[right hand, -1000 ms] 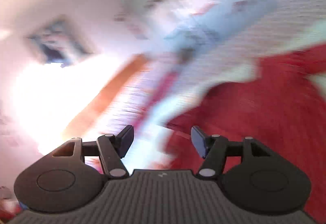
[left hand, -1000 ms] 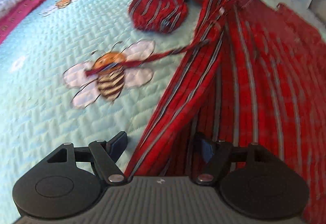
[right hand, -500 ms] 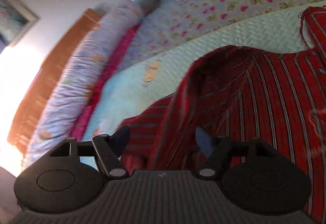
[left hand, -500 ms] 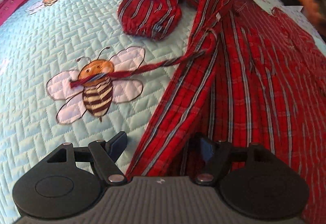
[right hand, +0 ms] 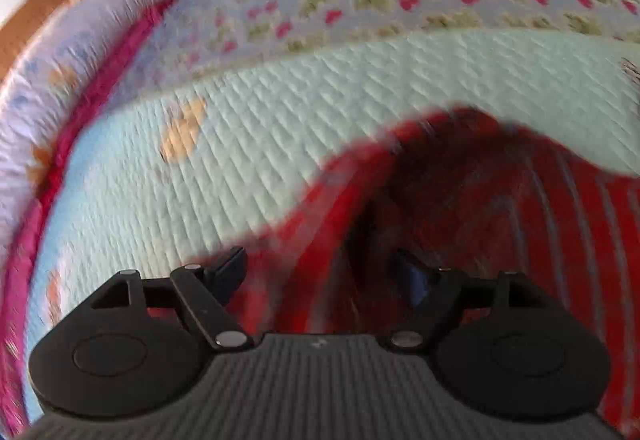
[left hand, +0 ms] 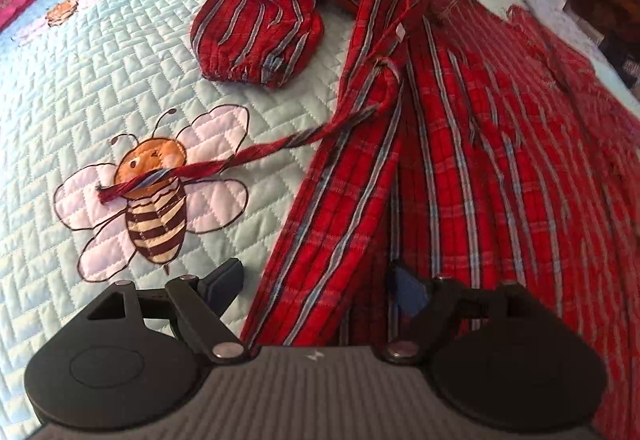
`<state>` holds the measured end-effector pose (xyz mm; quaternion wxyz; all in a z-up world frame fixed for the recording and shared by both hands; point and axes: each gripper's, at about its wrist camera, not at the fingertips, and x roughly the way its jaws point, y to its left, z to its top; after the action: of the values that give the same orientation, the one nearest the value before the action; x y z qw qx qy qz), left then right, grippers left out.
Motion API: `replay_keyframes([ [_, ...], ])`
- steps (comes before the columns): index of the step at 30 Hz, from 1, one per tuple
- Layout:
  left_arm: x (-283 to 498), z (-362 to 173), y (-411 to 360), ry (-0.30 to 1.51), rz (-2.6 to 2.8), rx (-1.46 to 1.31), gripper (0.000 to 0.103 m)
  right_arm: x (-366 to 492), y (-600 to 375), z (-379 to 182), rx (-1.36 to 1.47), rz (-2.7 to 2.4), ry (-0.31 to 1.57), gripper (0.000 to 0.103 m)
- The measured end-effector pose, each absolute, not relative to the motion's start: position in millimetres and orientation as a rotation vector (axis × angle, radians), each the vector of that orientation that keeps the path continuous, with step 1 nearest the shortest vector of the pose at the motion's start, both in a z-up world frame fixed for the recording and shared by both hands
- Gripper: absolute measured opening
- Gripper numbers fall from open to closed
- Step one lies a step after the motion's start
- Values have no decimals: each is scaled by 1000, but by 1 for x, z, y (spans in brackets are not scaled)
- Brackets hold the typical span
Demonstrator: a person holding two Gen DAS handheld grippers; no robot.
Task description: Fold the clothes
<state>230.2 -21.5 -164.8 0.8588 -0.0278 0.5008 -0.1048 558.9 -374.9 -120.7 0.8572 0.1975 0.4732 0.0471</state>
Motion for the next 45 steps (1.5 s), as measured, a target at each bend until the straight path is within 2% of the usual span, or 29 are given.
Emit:
replay_keyframes([
  [1, 232, -165, -20, 1047, -224, -70, 81, 569, -372, -125, 425, 98, 1023, 84],
  [2, 232, -164, -20, 1031, -215, -69, 77, 579, -370, -131, 438, 99, 1061, 84],
  [4, 233, -164, -18, 1001, -199, -68, 38, 588, -374, -140, 503, 61, 1076, 82],
  [5, 234, -163, -17, 987, -191, -70, 5, 590, -376, -141, 528, 72, 1056, 72],
  [6, 237, -164, -13, 992, -192, -99, 4, 592, -377, -141, 527, 96, 1039, 54],
  [7, 239, -166, -10, 997, -192, -126, 3, 596, -378, -141, 498, 99, 1035, 41],
  [8, 241, -166, -8, 998, -187, -139, 3, 598, -376, -142, 451, 93, 1032, 8],
  [15, 257, -163, -11, 952, -104, -44, 3, 618, -352, -119, 248, 148, 930, 7],
  [26, 298, -150, 7, 879, -37, -37, 3, 651, -343, -81, 246, 126, 810, 7],
  [31, 312, -145, 11, 849, 2, 0, 4, 661, -332, -68, 259, 166, 696, 7],
  [32, 313, -146, 10, 853, 4, 10, 4, 661, -331, -69, 264, 168, 678, 10],
  [34, 311, -154, 9, 905, -9, 17, 7, 661, -333, -83, 266, 180, 727, 21],
  [36, 307, -162, 15, 940, -30, -2, 10, 660, -334, -98, 266, 194, 788, 42],
  [37, 306, -165, 18, 956, -40, -12, 10, 656, -338, -103, 289, 211, 794, 46],
  [38, 304, -163, 22, 953, -46, -29, 12, 651, -343, -106, 319, 232, 790, 56],
  [39, 302, -162, 27, 951, -50, -47, 21, 646, -346, -107, 354, 254, 789, 64],
  [40, 301, -161, 33, 953, -40, -78, 27, 640, -349, -106, 385, 290, 793, 66],
  [41, 298, -161, 41, 959, -28, -122, 39, 632, -350, -105, 407, 341, 800, 66],
  [45, 280, -154, 63, 970, -8, -266, 40, 578, -350, -96, 486, 498, 798, 68],
])
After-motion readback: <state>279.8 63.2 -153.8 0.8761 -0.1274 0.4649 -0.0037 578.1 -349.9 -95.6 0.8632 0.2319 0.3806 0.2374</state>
